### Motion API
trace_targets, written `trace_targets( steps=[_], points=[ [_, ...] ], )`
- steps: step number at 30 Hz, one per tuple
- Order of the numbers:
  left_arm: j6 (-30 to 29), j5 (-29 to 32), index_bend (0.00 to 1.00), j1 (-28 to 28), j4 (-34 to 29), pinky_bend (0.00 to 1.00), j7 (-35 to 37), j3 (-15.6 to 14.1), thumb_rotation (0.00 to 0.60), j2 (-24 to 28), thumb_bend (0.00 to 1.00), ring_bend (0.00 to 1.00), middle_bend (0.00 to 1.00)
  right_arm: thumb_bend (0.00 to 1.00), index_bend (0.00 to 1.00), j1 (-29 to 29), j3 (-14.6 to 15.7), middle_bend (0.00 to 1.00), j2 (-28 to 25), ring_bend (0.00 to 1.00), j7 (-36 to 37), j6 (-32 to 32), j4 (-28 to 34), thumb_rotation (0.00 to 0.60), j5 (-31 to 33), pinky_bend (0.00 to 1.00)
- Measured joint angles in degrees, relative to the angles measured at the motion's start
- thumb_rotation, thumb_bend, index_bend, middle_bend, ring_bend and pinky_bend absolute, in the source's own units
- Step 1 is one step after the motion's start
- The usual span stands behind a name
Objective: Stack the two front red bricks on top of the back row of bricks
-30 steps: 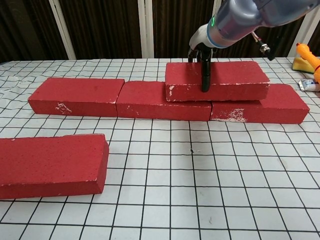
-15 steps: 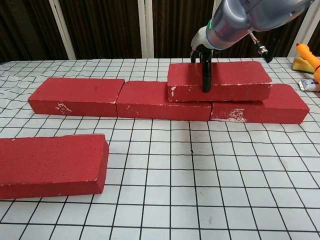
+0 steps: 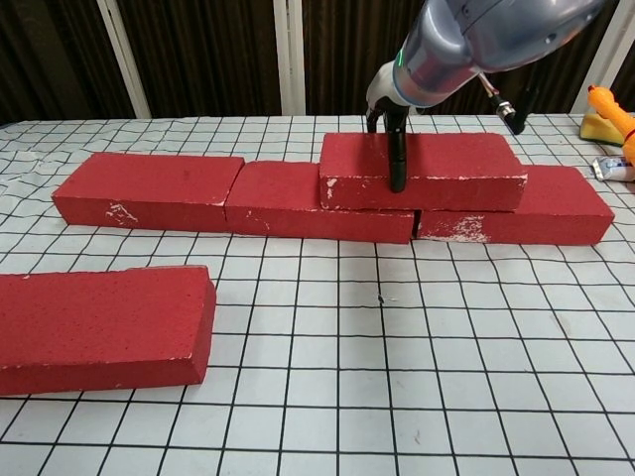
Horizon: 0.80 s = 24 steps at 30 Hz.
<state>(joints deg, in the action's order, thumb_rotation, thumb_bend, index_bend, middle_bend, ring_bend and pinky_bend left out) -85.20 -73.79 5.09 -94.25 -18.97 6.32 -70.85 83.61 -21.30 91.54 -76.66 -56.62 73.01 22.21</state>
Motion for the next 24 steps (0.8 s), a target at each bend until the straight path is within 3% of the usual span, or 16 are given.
trace_targets(
  steps=[13, 24],
  points=[
    [0.55, 0.41, 0.1, 0.19, -0.1, 0.09, 0.58, -0.01, 0.6, 0.36, 0.0, 0.0, 0.0, 0.16, 0.21, -0.63, -2.18, 0.24, 1.39, 0.04, -1.93, -0.86, -1.13, 0.6, -0.43, 0.0],
    [0.51, 0.47, 0.1, 0.25, -0.31, 0.09, 0.3, -0.12, 0.6, 0.31, 0.0, 0.0, 0.0, 0.16, 0.11, -1.91, -3.55, 0.02, 1.44, 0.0, -2.14, -0.67, -0.63, 0.6, -1.35, 0.0]
  ],
)
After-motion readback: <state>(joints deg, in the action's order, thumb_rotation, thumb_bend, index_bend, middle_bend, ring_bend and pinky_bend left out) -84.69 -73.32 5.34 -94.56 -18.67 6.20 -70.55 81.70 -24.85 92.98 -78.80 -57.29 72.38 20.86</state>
